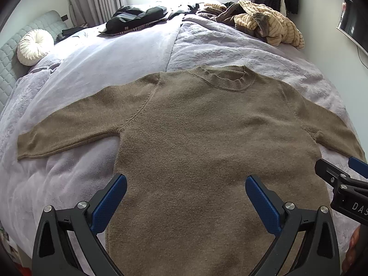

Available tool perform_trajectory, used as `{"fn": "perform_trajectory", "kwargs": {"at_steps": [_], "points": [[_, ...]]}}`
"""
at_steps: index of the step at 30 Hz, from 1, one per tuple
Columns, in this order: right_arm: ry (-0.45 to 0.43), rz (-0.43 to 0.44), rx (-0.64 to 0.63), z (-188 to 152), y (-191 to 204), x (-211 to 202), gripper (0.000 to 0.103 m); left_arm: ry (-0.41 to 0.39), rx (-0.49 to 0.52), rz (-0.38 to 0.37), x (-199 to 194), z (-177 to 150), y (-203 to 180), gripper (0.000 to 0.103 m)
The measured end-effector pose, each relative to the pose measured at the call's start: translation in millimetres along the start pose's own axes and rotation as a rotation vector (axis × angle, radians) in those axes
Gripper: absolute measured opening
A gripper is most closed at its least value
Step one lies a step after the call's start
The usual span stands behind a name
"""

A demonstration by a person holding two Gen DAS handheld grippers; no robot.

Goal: Fold small clothes

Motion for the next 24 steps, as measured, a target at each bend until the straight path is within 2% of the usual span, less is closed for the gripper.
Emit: {"fn": "perform_trajectory", "kwargs": {"at_steps": [16, 24], "points": [[0.000, -0.001, 0.000, -0.6, 0.8, 0.1, 0.103, -0.004, -0.011, -0.019, -1.0, 0.4, -0.3, 0.103], [0.001, -0.004, -0.002, -0.5, 2.2, 0.3, 0.103, -0.009, -0.003, -0.006, -1.1, 0.1, 0.2, 0.103]]}}
Point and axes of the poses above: each gripper's, at about its wrist camera, not at the fingertips, and x roughly the way its jaws point, y to its left, z to its top, the point moved 5 cm from there along x, roughly the way its jaws point, and after that the axes turned 10 degrees about x, right-handed, at the moved point
